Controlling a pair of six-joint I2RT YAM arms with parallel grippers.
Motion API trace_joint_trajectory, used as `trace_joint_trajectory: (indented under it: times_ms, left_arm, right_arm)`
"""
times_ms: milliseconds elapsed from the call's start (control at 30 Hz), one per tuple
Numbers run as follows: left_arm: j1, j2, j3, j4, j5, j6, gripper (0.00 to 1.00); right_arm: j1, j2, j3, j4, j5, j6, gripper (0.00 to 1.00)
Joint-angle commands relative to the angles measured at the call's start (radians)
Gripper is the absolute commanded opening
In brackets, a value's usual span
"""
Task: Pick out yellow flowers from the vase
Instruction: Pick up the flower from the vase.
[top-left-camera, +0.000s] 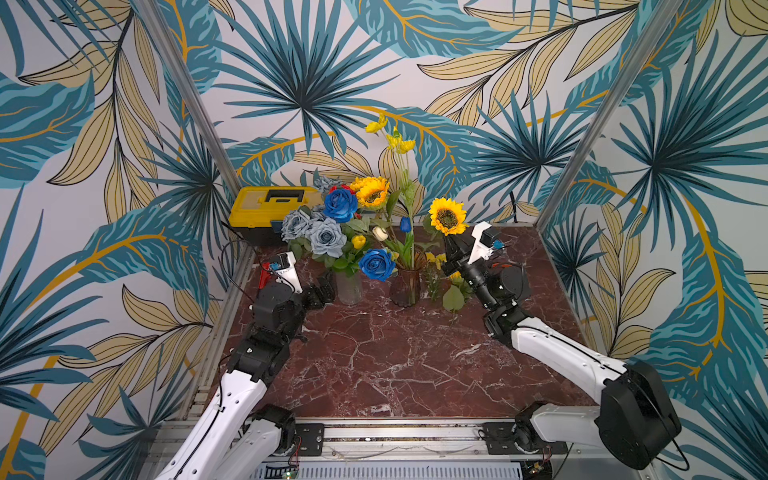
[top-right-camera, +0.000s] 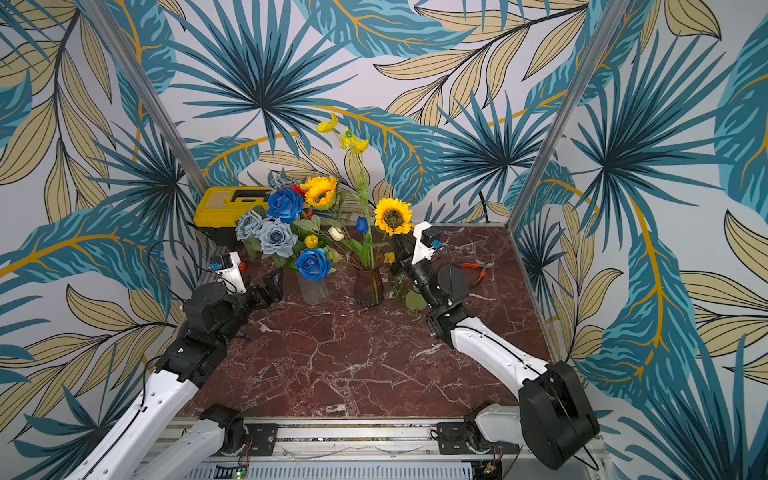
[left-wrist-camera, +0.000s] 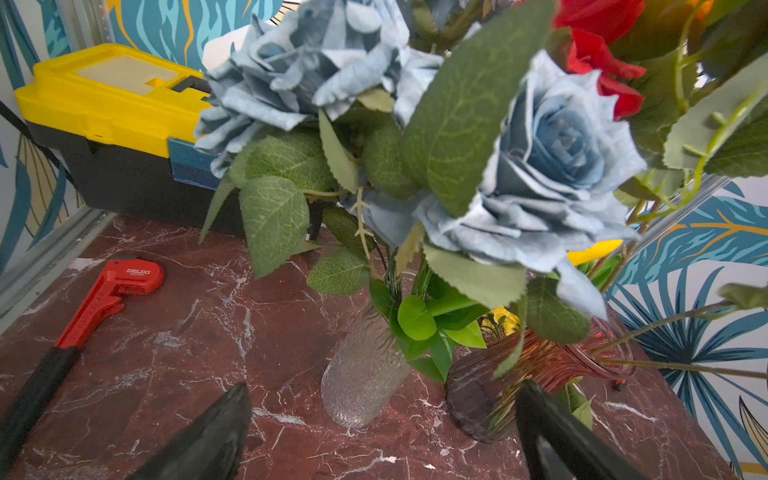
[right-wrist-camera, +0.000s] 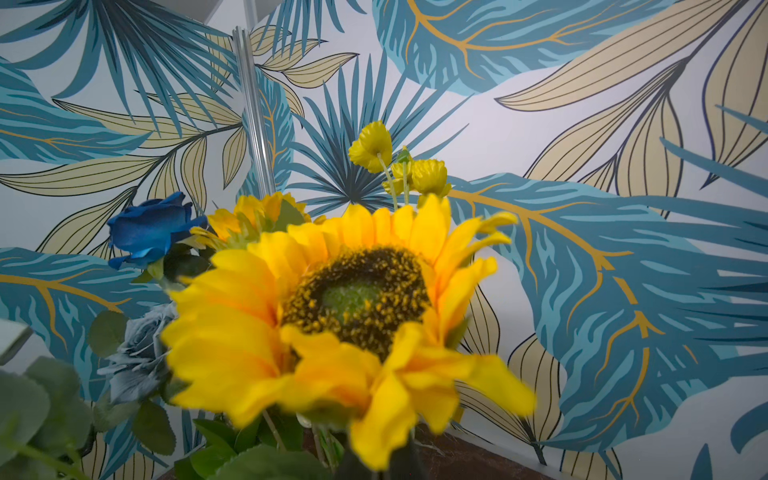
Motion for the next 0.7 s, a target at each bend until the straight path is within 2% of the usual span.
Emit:
trace_joint_trajectory:
  times_ms: [0,367,533,667]
  left_arm:
    - [0.008,-0.008,-0.015,0.019,0.003,0.006,1.0]
    - [0.008,-0.003,-0.009,0.019,-0.003,0.009,0.99]
    - [0.009,-0.003,-0.01,0.019,-0.003,0.009,0.99]
    - [0.009,0.005,-0.007,0.019,-0.005,0.008,0.99]
  right_arm:
    - [0.0,-0.08,0.08,-0.211,0.044,-0.046,0.05]
    - [-0.013,-0.224,0.234,-0.581,0.109,-0.046,0.01]
    - [-0.033,-0.258,0.271,-0.748,0.174,0.031,0.0]
    - [-0.073,-0.273,0.259,-0.842,0.178,0.118,0.0]
